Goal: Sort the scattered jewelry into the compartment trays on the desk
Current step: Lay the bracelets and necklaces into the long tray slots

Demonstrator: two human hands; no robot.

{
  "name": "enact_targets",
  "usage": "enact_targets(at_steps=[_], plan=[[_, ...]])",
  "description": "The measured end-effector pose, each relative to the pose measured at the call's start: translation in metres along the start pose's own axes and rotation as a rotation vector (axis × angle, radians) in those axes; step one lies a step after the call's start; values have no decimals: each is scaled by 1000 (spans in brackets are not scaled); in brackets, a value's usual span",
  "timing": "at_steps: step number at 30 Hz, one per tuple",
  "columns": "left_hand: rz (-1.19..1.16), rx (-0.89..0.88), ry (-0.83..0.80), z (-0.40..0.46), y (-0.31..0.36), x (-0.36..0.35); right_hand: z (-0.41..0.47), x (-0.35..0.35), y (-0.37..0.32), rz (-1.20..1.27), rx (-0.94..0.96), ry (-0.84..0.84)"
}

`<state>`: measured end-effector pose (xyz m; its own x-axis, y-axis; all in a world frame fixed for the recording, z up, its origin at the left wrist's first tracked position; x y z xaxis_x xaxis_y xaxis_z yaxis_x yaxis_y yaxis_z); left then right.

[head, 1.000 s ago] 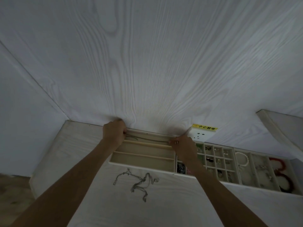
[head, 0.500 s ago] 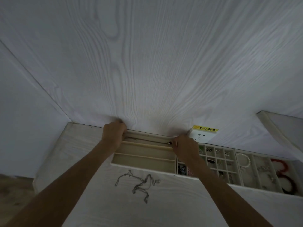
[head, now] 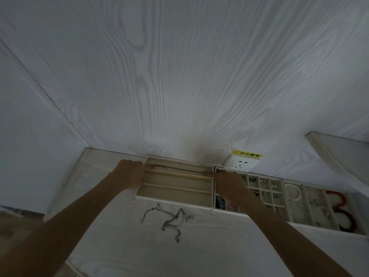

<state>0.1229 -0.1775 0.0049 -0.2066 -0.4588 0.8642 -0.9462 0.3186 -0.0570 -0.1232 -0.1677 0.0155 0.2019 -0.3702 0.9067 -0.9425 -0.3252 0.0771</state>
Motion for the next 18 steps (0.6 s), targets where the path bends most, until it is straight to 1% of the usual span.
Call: enact_targets(at_steps=[8, 12, 15, 18], plan=[[105, 39, -24, 3, 1, 7, -1, -8, -1, -11, -82, -76], [124, 45, -11, 5, 1, 9, 2, -13, 0, -8, -110, -82], [86, 55, 4, 6, -2, 7, 2, -13, 1, 8, -116, -81], [-56, 85, -16, 7, -6, 1, 2, -12, 0, 20, -117, -71]])
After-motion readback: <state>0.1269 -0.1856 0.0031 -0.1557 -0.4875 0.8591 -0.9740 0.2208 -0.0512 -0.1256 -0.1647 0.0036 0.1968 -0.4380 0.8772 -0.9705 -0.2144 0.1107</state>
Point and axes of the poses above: each hand's wrist, its own z-axis towards the middle knuckle, its own x-axis out of the back of the hand, y = z × x, the point moved 9 cm from there along z, towards the middle knuckle, and after that the axes turned 2 degrees about -z, right-handed, at the moved point
